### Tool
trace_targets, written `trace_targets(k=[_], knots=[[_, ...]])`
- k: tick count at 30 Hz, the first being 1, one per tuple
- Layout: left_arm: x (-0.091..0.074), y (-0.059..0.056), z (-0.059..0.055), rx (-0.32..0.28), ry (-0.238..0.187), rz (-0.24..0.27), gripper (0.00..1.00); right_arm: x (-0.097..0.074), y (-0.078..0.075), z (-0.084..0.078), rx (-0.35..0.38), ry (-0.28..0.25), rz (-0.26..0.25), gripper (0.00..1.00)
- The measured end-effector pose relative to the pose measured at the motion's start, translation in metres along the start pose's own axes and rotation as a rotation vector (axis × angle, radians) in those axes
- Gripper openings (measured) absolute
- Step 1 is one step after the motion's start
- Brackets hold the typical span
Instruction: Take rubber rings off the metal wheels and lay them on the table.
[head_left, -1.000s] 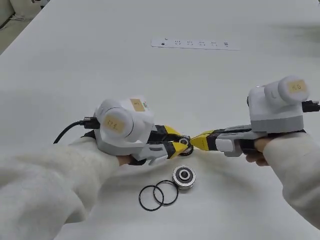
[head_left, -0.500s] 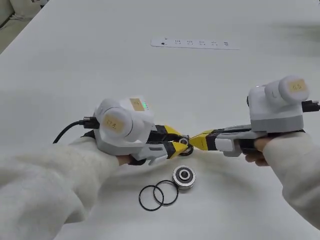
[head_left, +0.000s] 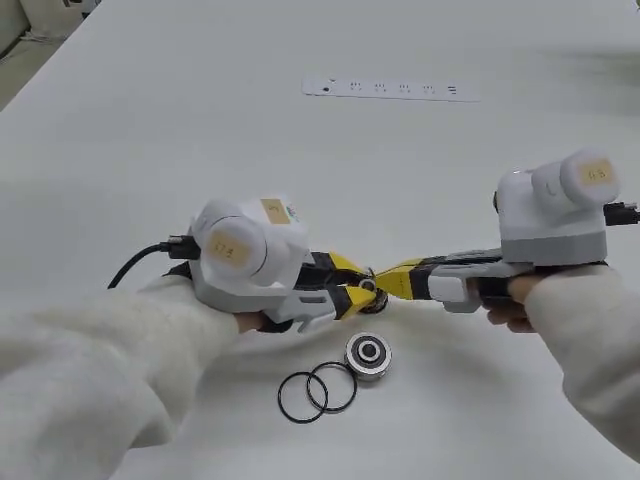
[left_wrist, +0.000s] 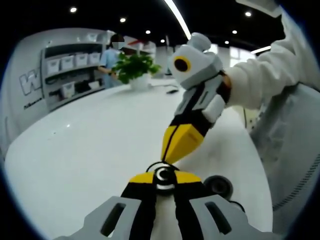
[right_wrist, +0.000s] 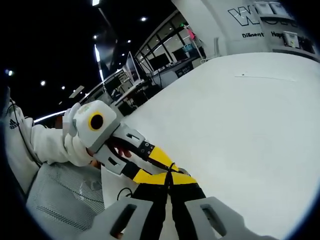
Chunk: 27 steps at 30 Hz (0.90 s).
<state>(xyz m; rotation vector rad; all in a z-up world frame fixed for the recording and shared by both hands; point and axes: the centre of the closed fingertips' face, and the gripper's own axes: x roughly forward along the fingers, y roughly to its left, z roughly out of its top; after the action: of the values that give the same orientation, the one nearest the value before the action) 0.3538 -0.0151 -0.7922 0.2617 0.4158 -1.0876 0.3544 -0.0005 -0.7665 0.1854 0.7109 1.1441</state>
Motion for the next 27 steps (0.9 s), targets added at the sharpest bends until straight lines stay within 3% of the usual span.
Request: trace_targets(k=[3,16,27], knots=[[0.0002,-0.0001,0.0001,0.000,-0.001,0.001,0.14,-0.0025,-0.0019,-0.0041,-0.035,0.030,-0.026,0.00],[0.0002,-0.0001,0.0004,0.009,-0.001,0.010,0.14,-0.0043,-0.0084,-0.0078,0.005,0.038,-0.049,0.00],[-0.0063,0.0016,0.0001,0.023,0.048,0.022,0.16,-0.0043,-0.0077,-0.0090,0.021,0.040,-0.058,0.00]])
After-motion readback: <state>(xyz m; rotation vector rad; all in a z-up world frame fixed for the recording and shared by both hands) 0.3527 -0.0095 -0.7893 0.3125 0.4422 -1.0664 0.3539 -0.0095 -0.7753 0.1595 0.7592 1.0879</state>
